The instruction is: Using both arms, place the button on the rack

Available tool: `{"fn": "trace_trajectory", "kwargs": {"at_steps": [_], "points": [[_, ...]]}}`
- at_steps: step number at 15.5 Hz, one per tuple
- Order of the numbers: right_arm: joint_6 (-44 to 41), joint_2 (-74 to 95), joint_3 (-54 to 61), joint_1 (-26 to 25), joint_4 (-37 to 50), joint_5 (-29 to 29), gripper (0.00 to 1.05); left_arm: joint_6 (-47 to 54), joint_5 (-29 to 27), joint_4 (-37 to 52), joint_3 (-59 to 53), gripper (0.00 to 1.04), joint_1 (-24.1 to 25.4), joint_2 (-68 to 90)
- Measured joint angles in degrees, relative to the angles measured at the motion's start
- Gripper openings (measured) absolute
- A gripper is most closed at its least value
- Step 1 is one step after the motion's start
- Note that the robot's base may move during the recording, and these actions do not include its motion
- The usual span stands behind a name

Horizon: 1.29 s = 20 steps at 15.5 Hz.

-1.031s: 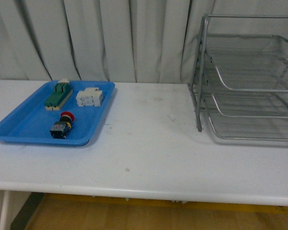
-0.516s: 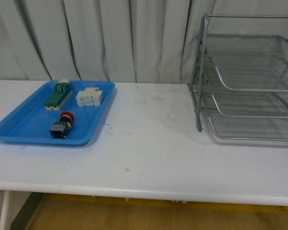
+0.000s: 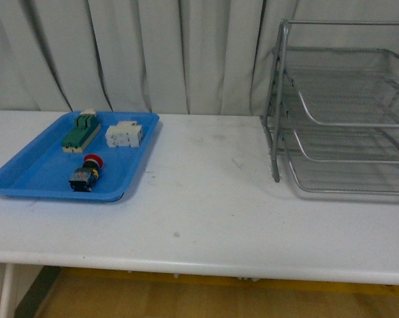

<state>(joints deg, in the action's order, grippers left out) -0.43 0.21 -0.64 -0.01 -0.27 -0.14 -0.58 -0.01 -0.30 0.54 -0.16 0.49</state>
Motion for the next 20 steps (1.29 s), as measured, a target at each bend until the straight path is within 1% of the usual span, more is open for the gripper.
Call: {"fn": "trace_trajectory", "kwargs": {"at_steps": [3,4,5,6,7,8,9,10,11,13,14,15,17,18,20], "points": [[0.0,0.0,-0.02,0.0,0.0,0.0,0.98,0.0,0.0,0.0,0.0,0.98,0.0,0.0],[2.86,2.6,-0.07,-2.93,4.72,-6.36,0.98,0.0,-0.07,0.0,0.0,0.98,0.0,0.0],[7.85,13.27,-1.77,-10.84,15.06,-15.67,0.98,0.02,0.04,0.09,0.0,0.98,0.0,0.0],[12.17,25.7,-4.5,-17.62,26.47,-22.32,0.98,0.0,0.0,0.07,0.0,0.98,0.0,0.0],[16.13,38.1,-9.01,-21.66,38.1,-26.69,0.98,0.0,-0.02,0.02,0.0,0.98,0.0,0.0],[20.52,50.42,-15.47,-24.3,48.26,-26.8,0.98,0.0,0.0,0.09,0.0,0.98,0.0,0.0],[25.31,62.01,-22.67,-25.57,55.28,-25.92,0.98,0.0,0.0,0.09,0.0,0.98,0.0,0.0],[30.38,71.08,-28.41,-25.66,58.05,-25.35,0.98,0.0,0.0,0.07,0.0,0.98,0.0,0.0],[37.64,81.92,-34.97,-25.97,57.66,-25.44,0.98,0.0,-0.02,0.07,0.0,0.98,0.0,0.0],[52.52,95.65,-41.35,-25.86,59.78,-24.85,0.98,0.0,0.0,0.09,0.0,0.98,0.0,0.0],[59.84,99.32,-41.27,-25.38,61.53,-23.08,0.98,0.0,0.0,0.07,0.0,0.98,0.0,0.0],[66.73,102.33,-39.36,-24.22,66.69,-21.44,0.98,0.0,-0.02,0.09,0.0,0.98,0.0,0.0],[76.08,105.77,-34.62,-19.71,73.99,-19.5,0.98,0.02,0.0,0.07,0.0,0.98,0.0,0.0],[79.41,107.51,-32.89,-17.09,74.05,-18.47,0.98,0.0,-0.02,0.09,0.0,0.98,0.0,0.0],[82.6,112.78,-32.15,-13.88,73.92,-17.14,0.98,0.0,0.0,0.07,0.0,0.98,0.0,0.0]]}}
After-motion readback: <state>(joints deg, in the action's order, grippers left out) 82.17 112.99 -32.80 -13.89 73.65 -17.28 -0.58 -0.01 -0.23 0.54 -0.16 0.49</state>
